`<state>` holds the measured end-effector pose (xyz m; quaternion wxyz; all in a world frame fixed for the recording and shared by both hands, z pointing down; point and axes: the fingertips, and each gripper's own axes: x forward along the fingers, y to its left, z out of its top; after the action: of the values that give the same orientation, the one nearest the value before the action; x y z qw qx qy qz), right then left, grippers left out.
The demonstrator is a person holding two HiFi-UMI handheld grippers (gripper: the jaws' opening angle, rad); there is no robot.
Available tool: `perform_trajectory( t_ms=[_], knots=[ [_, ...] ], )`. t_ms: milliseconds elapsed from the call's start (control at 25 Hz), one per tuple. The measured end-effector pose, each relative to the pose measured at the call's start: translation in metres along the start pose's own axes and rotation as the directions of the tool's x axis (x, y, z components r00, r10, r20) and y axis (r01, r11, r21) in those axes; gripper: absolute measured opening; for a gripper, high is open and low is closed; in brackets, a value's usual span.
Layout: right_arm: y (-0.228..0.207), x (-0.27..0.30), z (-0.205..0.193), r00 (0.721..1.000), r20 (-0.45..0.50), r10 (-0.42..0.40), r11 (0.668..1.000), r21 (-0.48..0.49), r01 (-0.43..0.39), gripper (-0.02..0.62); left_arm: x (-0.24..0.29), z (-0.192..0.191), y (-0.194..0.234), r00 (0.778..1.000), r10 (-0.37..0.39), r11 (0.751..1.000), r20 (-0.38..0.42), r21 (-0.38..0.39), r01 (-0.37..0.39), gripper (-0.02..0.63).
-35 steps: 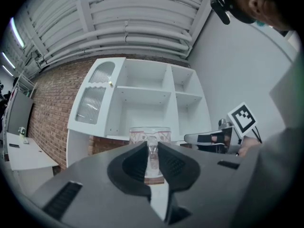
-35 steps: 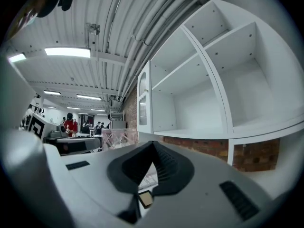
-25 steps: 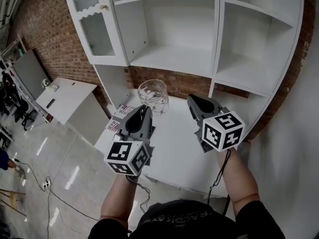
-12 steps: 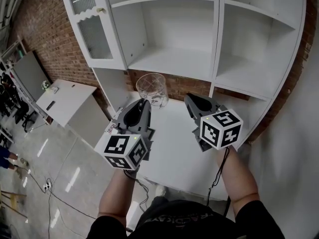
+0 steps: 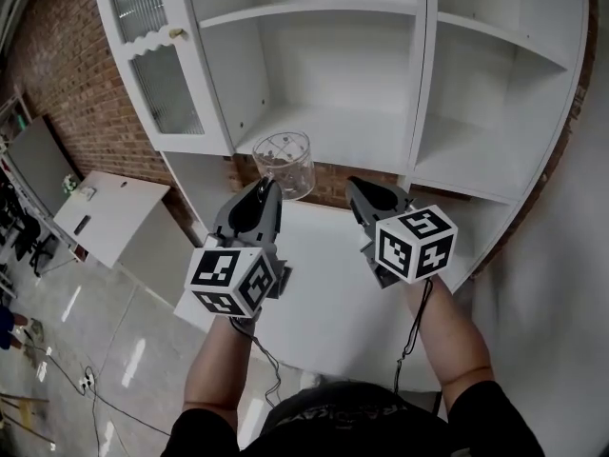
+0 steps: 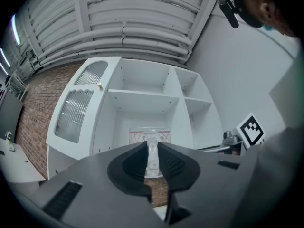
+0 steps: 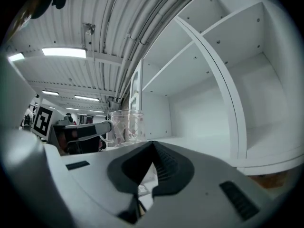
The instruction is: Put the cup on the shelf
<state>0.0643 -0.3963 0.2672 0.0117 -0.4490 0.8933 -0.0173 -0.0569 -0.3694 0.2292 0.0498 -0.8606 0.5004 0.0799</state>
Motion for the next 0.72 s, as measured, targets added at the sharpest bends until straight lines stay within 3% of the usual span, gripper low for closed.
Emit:
perform_trajectory(
  t_ms=[720],
  knots=[
    [-0.039, 0.054, -0.003, 0.994, -0.003, -0.109, 0.994, 0.016, 0.109, 0.000, 0.091, -0.019, 0.051, 0.996, -0.084, 0.996, -0.030, -0.015, 0.084, 0.038]
  ],
)
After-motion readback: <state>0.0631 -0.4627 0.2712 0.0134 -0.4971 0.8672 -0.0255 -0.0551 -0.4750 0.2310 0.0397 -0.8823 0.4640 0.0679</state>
